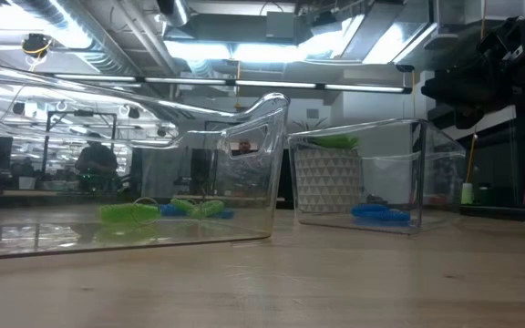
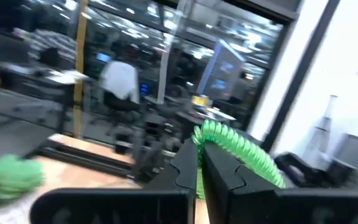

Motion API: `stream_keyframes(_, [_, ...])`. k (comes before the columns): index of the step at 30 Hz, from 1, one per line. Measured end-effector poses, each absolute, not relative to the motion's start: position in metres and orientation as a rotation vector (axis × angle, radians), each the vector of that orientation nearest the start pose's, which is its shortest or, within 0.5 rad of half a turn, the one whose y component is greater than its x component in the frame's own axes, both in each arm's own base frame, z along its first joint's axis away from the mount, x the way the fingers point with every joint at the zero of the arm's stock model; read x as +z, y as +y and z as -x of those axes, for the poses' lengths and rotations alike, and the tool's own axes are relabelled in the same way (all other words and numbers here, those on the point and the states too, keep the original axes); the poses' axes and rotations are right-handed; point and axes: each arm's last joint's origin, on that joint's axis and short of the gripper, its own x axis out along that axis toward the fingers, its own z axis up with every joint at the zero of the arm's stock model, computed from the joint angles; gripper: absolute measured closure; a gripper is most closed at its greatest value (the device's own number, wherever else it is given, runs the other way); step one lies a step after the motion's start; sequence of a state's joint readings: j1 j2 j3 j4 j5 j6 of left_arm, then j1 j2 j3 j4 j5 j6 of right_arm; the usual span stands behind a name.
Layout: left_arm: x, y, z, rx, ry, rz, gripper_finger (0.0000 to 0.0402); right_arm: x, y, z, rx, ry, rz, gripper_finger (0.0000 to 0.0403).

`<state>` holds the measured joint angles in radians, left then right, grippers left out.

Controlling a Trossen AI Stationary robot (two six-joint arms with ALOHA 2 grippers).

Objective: Sort spring keychains
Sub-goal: Put the green spring keychain into the bottom transparent bin

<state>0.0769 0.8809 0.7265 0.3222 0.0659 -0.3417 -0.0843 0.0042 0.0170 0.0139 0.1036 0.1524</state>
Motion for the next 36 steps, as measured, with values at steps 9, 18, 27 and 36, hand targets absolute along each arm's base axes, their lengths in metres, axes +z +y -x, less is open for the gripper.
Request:
stream_keyframes(9, [0.343, -0.009, -0.201, -0.215, -0.124, 0.339, 0.0398, 0.17, -0.011, -0.096, -0.185, -0.041, -0.152, 0.0336])
stream_keyframes(18, [0.336, -0.05, -0.202, -0.376, -0.047, 0.353, 0.0398, 0.17, -0.011, -0.096, -0.186, -0.041, -0.152, 0.0336])
stream_keyframes(27, [0.304, -0.101, -0.211, -0.32, 0.141, 0.294, 0.0398, 0.17, -0.011, -0.096, -0.185, -0.041, -0.152, 0.0336])
stream_keyframes(36, [0.292, -0.141, -0.222, -0.136, 0.476, 0.087, 0.0398, 0.17, -0.011, -0.096, -0.186, -0.041, -0.152, 0.0336])
